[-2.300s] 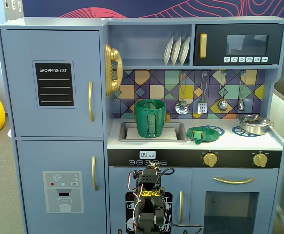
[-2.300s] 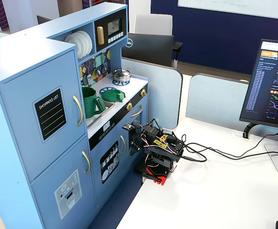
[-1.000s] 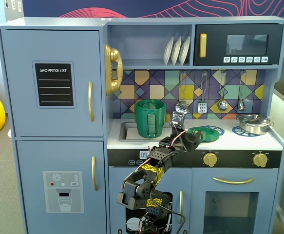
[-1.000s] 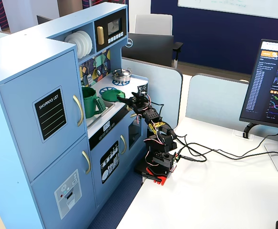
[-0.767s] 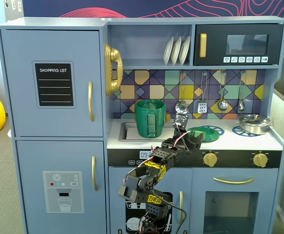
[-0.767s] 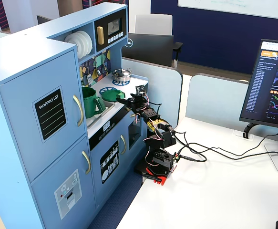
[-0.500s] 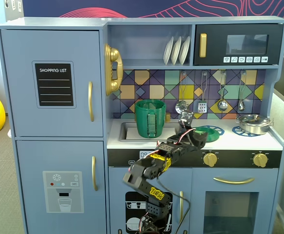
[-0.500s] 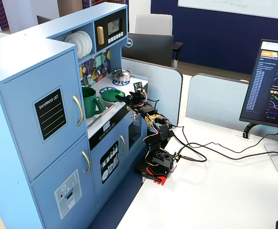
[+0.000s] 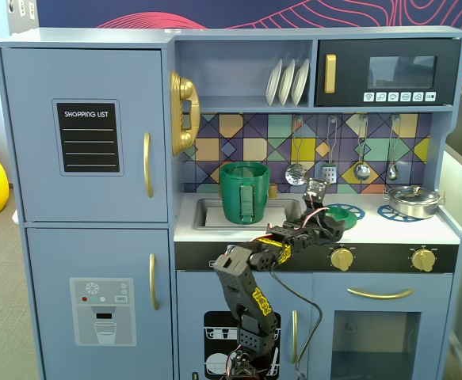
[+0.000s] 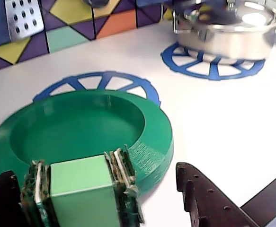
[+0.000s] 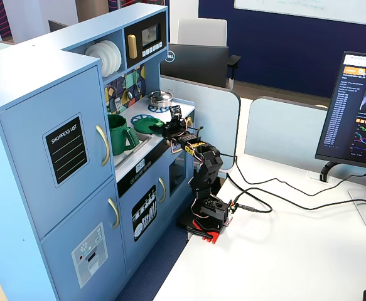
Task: Pick up the lid from the counter and put it on the green recipient
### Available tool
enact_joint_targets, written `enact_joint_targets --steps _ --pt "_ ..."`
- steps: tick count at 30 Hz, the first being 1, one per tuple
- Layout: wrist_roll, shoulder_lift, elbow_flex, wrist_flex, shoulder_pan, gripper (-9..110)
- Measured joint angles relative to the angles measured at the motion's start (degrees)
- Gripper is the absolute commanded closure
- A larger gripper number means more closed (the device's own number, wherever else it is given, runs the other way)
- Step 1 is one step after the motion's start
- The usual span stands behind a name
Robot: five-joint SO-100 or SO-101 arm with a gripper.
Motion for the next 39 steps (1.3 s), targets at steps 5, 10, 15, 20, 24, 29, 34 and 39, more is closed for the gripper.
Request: enact_joint_targets --steps 5,10,15,20,24,29,34,39 --pt "0.0 -4.04 -2.9 -1.14 -2.46 101" --pt "0.35 -4.57 -4.57 -1.85 -3.34 101" --pt "0.35 -3.34 -8.88 0.35 -4.39 101" --pt "1.23 1.93 -17.23 9.32 -6.94 102" --pt "1.41 6.24 -24.17 18.11 -10.81 102" --pt "0.62 9.67 -30.76 28.83 -16.96 102" --pt "-2.02 11.34 -33.22 33.75 -23.64 102" --pt "-4.39 11.34 -34.28 34.45 -27.51 102"
